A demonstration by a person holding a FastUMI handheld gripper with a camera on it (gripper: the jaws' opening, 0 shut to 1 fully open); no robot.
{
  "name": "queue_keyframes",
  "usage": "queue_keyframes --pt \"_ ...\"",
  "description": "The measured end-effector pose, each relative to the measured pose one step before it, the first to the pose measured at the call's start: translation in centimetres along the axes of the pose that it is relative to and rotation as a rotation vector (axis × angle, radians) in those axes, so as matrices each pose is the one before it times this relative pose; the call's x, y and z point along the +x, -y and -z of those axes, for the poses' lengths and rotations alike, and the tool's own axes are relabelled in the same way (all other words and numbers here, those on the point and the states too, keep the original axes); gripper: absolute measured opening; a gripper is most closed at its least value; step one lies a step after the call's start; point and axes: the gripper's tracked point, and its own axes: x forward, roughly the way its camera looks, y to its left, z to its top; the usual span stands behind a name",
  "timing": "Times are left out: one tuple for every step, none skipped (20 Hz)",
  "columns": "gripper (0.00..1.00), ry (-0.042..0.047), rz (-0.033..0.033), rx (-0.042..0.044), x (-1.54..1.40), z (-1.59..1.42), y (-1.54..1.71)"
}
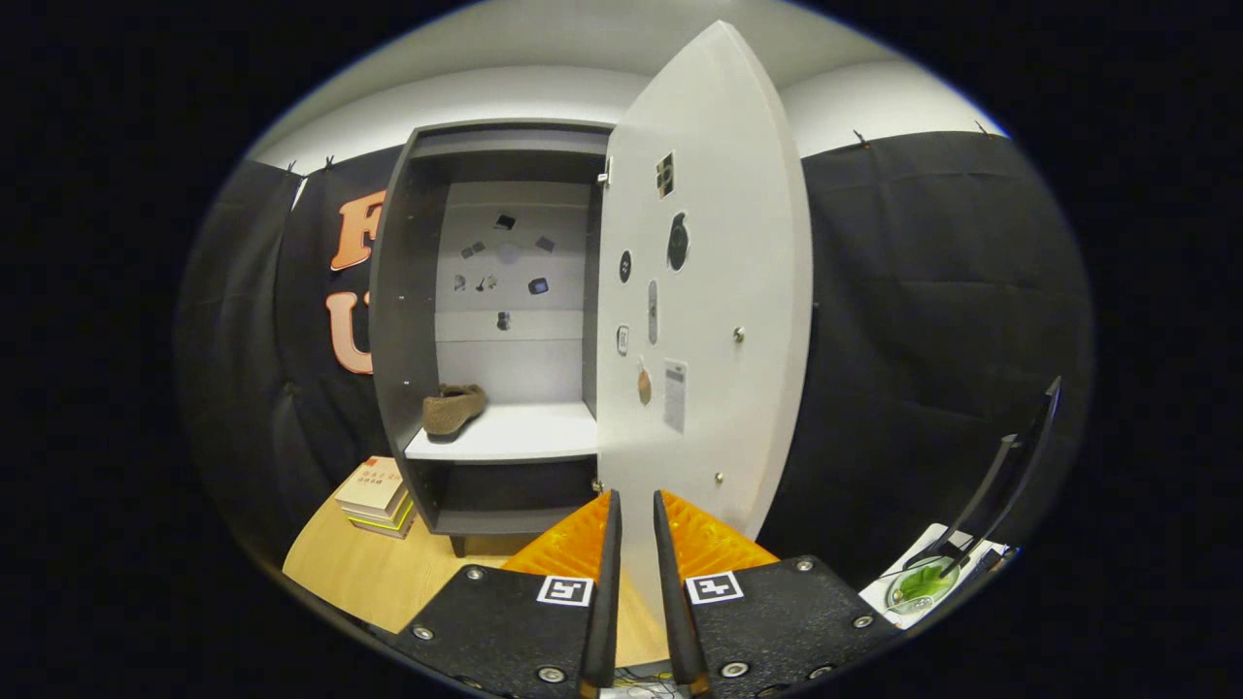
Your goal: Open the shoe cabinet door, grab the shoes and put them into the shoe cabinet, then close the shoe cabinet door.
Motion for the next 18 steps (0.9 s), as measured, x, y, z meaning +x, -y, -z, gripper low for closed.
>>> queue_keyframes --pt "0.21 -0.01955 -0.01648 0.00581 0.046 0.851 -0.761" --pt "0.21 -0.01952 -0.01259 0.00502 0.070 0.909 -0.656" --pt "0.21 -0.01868 -0.01179 0.00424 0.075 0.835 -0.456" --pt "0.21 -0.01856 -0.01414 0.00471 0.228 1.125 -0.884" --pt "0.21 -0.02082 -0.01531 0.00515 0.455 1.295 -0.981" --pt "0.21 -0.02465 -0.01569 0.00676 0.390 1.333 -0.863" --pt "0.21 -0.02496 -0.02009 0.00572 0.459 1.416 -0.922" --pt "0.21 -0.02861 -0.01684 0.00329 0.673 1.460 -0.923" --pt "0.21 -0.03050 -0.01731 0.00113 0.718 1.564 -0.751" --pt "0.21 -0.02278 -0.01549 -0.00269 0.799 1.406 -0.735" --pt "0.21 -0.02787 -0.01337 -0.00194 1.067 1.403 -0.617" --pt "0.21 -0.02982 -0.01672 -0.00212 1.113 1.383 -0.680" --pt "0.21 -0.03363 -0.01834 0.00201 1.291 1.426 -0.700" --pt "0.21 -0.03255 -0.01551 -0.00225 1.374 1.349 -0.641" --pt "0.21 -0.02832 -0.01152 -0.00784 1.343 1.285 -0.446" --pt "0.21 -0.03157 -0.00979 -0.01157 1.292 1.208 -0.307" --pt "0.21 -0.03114 -0.01259 -0.00964 1.306 1.193 -0.484" --pt "0.21 -0.02069 -0.01290 -0.00664 1.334 0.843 -0.388"
